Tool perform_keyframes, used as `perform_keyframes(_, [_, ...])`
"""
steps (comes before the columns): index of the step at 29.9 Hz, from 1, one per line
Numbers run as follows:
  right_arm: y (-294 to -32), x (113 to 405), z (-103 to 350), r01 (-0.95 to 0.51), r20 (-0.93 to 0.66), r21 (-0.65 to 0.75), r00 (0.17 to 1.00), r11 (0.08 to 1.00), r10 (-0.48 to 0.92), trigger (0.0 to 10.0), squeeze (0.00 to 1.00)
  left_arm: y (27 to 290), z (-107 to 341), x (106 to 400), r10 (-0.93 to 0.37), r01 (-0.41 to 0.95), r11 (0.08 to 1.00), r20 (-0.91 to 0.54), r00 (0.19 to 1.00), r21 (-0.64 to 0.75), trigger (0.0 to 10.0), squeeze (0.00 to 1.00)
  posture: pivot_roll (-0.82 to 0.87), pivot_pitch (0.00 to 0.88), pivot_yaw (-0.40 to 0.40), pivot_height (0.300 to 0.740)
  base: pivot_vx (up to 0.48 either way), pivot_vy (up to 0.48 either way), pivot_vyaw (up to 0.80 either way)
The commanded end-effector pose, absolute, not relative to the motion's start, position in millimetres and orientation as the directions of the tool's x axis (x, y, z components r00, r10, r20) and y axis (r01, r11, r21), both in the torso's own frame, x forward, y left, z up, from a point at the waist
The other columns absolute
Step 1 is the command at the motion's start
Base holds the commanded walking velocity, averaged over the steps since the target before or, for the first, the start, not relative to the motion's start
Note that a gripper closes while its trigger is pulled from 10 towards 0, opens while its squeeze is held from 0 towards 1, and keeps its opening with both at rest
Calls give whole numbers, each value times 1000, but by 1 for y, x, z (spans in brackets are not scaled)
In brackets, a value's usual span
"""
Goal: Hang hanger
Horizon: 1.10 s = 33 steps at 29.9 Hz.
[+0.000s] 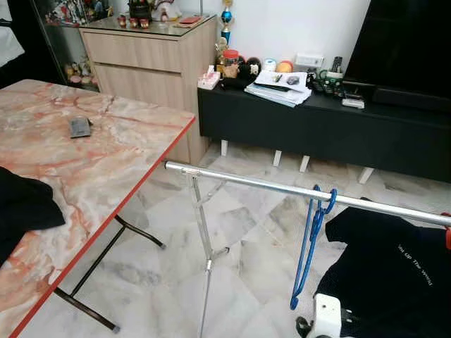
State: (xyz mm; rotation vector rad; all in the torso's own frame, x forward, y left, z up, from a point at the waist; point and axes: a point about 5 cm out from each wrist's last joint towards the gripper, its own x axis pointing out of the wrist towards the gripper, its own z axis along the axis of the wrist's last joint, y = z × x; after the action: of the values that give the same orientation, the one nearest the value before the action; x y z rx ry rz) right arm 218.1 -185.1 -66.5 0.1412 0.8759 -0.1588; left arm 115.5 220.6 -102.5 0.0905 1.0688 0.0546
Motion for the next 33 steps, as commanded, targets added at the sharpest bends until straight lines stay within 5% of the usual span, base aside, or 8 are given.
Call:
perform_keyframes(1, [-193,208,-71,187,-778,53,623,981,-77,10000,0,216,-109,98,88,-13,996,-899,429,91,10000,0,23,0,-8,740,0,0,0])
perform_keyframes(6, [-205,206,-70,215,-764,58,639,975,-95,10000,0,211,-110,96,75,10,996,-901,427,88,10000,0,8,18,12,740,0,0,0])
perform_keyframes(9, [-210,202,-71,218,-773,31,624,975,-115,10000,0,217,-104,118,76,28,995,-889,452,99,10000,0,3,37,16,740,0,0,0])
perform_keyframes(20, [-203,192,-78,168,-805,28,588,985,-77,10000,0,218,-104,113,99,-10,994,-875,474,107,10000,0,64,47,-52,740,0,0,0])
perform_keyframes(25, [-200,193,-76,159,-766,74,641,985,-46,10000,0,207,-100,129,52,49,994,-842,537,93,10000,0,79,112,-36,740,0,0,0])
perform_keyframes(29, [-201,169,-88,209,-811,31,577,977,-98,10000,0,205,-97,138,45,45,996,-837,546,82,10000,0,26,5,3,740,0,0,0])
perform_keyframes(33, [-199,182,-82,236,-785,63,611,970,-98,10000,0,202,-90,160,25,104,989,-816,578,104,10000,0,6,12,-1,740,0,0,0])
